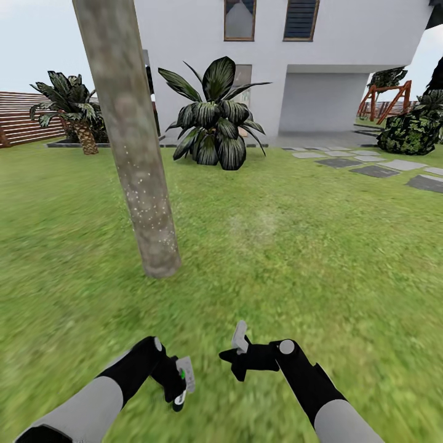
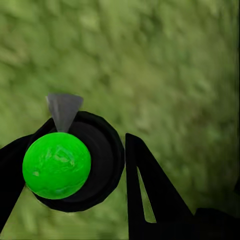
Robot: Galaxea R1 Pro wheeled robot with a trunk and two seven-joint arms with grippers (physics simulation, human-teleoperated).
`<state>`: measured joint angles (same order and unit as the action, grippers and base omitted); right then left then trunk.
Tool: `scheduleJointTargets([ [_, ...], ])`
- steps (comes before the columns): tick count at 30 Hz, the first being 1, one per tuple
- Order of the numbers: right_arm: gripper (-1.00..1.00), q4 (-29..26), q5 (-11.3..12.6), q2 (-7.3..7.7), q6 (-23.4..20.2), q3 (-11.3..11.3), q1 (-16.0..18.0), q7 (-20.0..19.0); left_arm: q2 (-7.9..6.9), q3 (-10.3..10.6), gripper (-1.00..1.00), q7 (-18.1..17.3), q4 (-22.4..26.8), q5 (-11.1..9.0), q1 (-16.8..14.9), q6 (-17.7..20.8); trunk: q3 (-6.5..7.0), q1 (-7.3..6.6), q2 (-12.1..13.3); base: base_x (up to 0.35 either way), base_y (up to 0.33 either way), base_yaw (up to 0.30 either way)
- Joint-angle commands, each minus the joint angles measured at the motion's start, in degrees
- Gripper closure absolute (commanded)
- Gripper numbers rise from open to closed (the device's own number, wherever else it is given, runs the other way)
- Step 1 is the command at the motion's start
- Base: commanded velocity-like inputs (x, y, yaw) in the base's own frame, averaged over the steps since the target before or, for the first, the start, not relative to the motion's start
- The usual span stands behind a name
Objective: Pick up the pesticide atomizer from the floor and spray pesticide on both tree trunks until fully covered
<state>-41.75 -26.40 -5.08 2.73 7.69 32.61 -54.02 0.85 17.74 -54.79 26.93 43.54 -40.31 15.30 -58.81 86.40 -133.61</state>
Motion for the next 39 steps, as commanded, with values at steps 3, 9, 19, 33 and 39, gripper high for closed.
scheduleJointTargets([
  [3,1.00,0.0,-0.6,-0.01,0.0,0.1,0.0,-0.2,0.87,0.0,1.00,-0.8,0.1,0.0,-0.7,-0.2,0.00,0.00,0.0,0.000,0.000,0.000],
  [9,1.00,-0.1,-1.8,-0.10,0.0,0.0,0.0,-0.2,2.14,0.0,1.00,-2.1,0.1,-0.2,-1.3,-0.7,0.00,0.00,0.0,0.000,0.000,0.000],
  [19,1.00,0.0,-1.8,-0.19,0.0,0.0,0.2,-0.2,3.85,-0.1,1.00,-2.7,0.1,-0.4,-1.5,-1.1,0.00,0.00,0.0,0.000,0.000,0.000],
  [33,1.00,0.1,-1.8,-0.27,0.0,0.0,0.3,-0.2,4.99,-0.4,1.00,-3.9,0.1,-1.8,-3.8,-1.1,0.00,0.00,0.0,0.000,0.000,0.000],
  [39,1.00,0.1,-1.8,-0.28,0.0,0.0,0.3,-0.2,5.33,-0.4,1.00,-3.9,0.1,-3.7,-3.8,-1.1,0.00,0.00,0.0,0.000,0.000,0.000],
])
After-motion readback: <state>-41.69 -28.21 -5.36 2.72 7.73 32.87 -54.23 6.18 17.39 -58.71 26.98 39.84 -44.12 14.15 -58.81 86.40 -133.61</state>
